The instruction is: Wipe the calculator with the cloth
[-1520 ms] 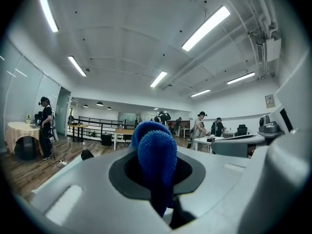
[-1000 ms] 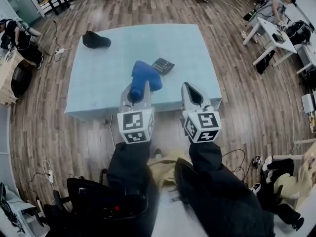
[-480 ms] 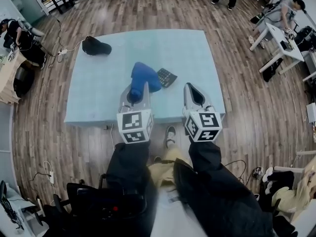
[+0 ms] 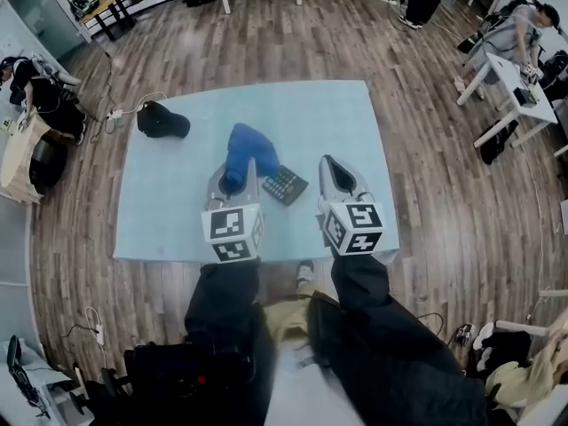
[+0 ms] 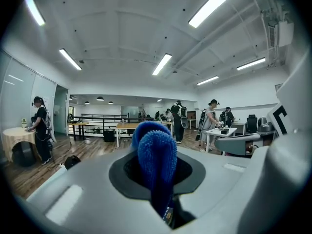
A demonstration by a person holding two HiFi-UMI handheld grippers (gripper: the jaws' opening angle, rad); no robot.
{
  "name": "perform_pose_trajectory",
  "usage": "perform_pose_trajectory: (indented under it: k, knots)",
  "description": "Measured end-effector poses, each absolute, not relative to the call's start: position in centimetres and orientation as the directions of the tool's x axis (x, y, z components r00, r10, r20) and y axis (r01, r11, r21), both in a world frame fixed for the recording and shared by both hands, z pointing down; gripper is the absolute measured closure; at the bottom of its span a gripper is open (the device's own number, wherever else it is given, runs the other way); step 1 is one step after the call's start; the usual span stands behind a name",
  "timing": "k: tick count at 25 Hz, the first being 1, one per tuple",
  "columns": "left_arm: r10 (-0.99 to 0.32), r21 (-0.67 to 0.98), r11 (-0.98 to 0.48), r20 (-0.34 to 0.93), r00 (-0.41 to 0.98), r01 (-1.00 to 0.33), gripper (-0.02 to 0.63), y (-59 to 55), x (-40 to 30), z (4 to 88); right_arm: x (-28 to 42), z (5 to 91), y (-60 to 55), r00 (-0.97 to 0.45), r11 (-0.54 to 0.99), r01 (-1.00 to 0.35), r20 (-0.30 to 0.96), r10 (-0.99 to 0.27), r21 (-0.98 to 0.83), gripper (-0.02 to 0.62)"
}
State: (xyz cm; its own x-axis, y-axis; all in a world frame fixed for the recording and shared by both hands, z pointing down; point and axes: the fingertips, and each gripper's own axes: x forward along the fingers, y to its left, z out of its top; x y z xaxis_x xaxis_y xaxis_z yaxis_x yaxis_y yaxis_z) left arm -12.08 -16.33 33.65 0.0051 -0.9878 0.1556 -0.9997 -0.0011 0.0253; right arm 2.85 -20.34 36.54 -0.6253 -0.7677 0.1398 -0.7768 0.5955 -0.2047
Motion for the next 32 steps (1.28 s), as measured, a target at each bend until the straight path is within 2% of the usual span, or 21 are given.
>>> perform_pose_trajectory:
  k: [11,22,25,32]
  knots:
    - [-0.924,0.038,0.071,0.380,-0.051,-0.997,0.549,-21.2,-13.3,43.7,1.5,43.9,-26.0,-0.667,0.618,-0.745,0.303,-0.680,-0.251,0.597]
    - [-0.823,0.072,0.105,0.566,-0.046,-0.992,0.549,-22.5,-16.8,54.6,-1.2,53.9,-27.6,-0.624,0.585,-0.767,0.514,-0.588,-0.262,0.597]
    - [-0.800,0.056,0.086,0.599,-0.036,-0.995,0.549,-23.3,-17.4,56.5,-1.5,55.5,-28.1,-0.611,0.571,-0.776,0.542,-0.577,-0.268,0.597]
    - [-0.723,-0.111,-0.050,0.689,-0.041,-0.993,0.549,-25.0,-19.0,61.5,-0.9,58.1,-29.2,-0.551,0.518,-0.818,0.603,-0.576,-0.252,0.597]
